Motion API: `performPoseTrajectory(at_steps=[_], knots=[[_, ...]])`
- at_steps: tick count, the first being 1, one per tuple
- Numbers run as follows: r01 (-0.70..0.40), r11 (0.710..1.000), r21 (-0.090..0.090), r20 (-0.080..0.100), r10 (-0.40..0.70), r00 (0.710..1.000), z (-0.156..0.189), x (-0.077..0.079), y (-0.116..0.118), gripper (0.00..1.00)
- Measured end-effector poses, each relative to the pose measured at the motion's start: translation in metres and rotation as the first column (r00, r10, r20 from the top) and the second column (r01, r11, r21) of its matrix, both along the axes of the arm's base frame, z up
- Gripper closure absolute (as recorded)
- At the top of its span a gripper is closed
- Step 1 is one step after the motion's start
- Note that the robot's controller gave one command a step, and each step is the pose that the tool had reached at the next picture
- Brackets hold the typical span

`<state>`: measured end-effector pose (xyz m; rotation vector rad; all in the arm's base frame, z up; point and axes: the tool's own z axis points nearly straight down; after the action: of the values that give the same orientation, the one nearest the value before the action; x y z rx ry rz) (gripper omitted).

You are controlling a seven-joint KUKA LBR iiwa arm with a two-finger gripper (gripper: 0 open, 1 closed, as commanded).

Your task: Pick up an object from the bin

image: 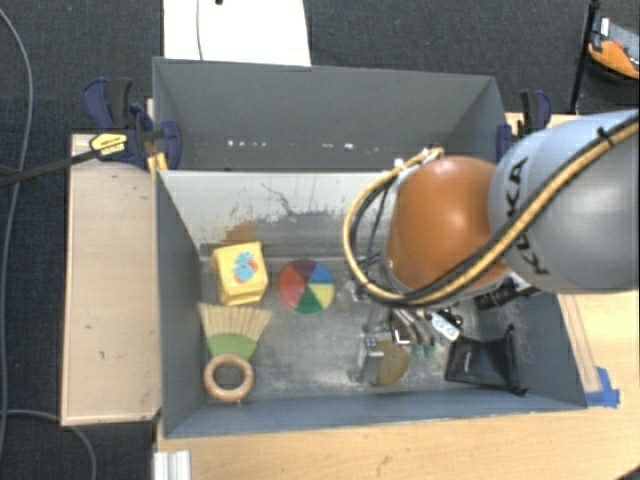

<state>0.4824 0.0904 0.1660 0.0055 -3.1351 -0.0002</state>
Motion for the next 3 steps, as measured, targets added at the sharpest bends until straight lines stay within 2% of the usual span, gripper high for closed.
performPoseTrajectory(at_steps=[1,2,3], knots=[[0.004,1.000,0.001,0.009,-0.004,1.000,0.004,0.002,-0.001,0.00],[-0.107,0.994,0.001,0.008,0.107,0.994,-0.046,0.000,-0.035,0.00],[-0.335,0.942,0.001,0.010,0.335,0.942,-0.053,-0.003,-0.069,0.00]])
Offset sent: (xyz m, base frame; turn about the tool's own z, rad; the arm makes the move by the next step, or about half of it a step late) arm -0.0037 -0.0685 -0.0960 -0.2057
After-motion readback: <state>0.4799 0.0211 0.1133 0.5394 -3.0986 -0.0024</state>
